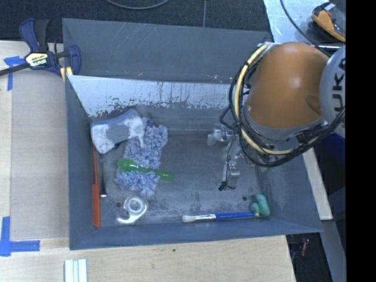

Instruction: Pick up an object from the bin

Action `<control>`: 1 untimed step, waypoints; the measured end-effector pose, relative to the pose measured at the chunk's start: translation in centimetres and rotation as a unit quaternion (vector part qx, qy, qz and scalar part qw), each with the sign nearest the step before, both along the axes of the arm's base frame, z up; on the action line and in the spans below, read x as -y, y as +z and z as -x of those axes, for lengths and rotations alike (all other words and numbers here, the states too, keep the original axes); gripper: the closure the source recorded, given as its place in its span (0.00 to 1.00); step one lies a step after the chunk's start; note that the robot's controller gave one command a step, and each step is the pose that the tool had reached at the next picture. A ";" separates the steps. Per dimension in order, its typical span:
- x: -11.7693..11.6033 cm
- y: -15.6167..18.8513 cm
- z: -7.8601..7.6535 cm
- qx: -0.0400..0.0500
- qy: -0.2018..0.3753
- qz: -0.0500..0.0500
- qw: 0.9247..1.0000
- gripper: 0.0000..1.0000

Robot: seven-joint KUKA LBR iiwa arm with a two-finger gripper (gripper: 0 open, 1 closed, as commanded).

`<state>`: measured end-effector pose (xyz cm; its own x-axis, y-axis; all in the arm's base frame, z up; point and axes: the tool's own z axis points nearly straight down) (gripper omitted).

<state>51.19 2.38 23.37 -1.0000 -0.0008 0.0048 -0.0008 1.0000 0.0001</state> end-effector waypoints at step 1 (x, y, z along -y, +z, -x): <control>0.0 0.4 -0.2 0.004 -0.001 0.000 1.000 0.00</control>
Offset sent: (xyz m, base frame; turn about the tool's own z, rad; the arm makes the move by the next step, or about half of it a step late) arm -0.0289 0.0413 -0.1637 -0.1344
